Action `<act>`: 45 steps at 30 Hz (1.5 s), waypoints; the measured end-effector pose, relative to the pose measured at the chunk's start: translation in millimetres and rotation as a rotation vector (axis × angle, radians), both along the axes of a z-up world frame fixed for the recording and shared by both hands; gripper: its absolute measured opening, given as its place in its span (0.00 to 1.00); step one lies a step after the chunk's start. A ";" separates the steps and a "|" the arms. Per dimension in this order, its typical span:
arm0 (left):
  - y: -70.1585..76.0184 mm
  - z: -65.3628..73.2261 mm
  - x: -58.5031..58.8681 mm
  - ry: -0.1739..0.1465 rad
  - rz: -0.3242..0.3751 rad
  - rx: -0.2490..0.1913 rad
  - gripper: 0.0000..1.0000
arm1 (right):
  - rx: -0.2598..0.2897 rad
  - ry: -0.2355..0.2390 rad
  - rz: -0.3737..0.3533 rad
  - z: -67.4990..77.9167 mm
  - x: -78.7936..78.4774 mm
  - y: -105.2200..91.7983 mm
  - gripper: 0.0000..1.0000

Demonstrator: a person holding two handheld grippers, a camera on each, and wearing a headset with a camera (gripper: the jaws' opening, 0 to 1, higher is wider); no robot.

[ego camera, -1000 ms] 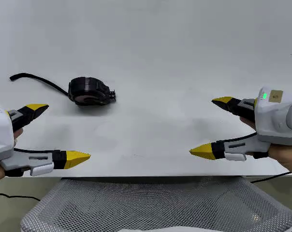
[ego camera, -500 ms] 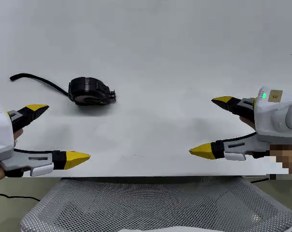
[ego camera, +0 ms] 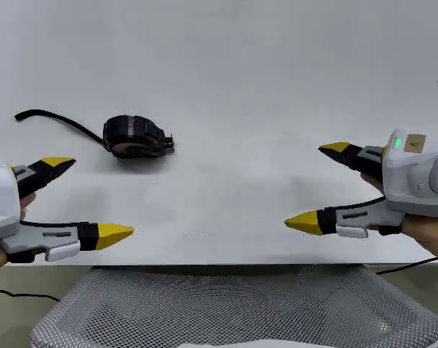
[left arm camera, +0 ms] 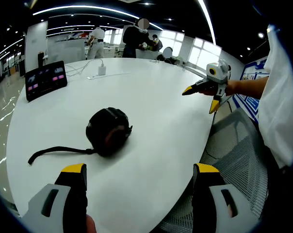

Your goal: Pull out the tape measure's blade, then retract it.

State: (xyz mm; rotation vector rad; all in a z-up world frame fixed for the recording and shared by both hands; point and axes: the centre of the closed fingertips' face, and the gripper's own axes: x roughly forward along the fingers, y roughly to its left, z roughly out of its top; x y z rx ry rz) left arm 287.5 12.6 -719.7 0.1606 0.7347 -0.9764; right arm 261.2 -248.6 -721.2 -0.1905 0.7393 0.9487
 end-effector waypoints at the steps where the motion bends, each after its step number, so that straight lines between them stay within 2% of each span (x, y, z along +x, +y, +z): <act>1: 0.3 -0.4 0.4 0.000 0.001 0.003 0.87 | -0.001 -0.002 0.001 0.0 0.6 0.0 0.83; 7: 2.3 0.5 5.4 -0.007 0.006 0.006 0.84 | -0.007 -0.002 0.016 -1.0 3.3 2.2 0.82; 21: 2.2 4.4 23.4 -0.025 -0.018 0.012 0.84 | -0.027 -0.021 0.074 -2.6 20.0 12.9 0.81; 33: -10.5 3.8 41.8 -0.051 -0.100 0.031 0.83 | -0.035 -0.037 0.134 -5.7 38.4 28.8 0.81; 45: -15.9 -7.0 55.5 -0.058 -0.171 0.064 0.81 | -0.034 -0.045 0.184 -10.4 52.3 46.6 0.81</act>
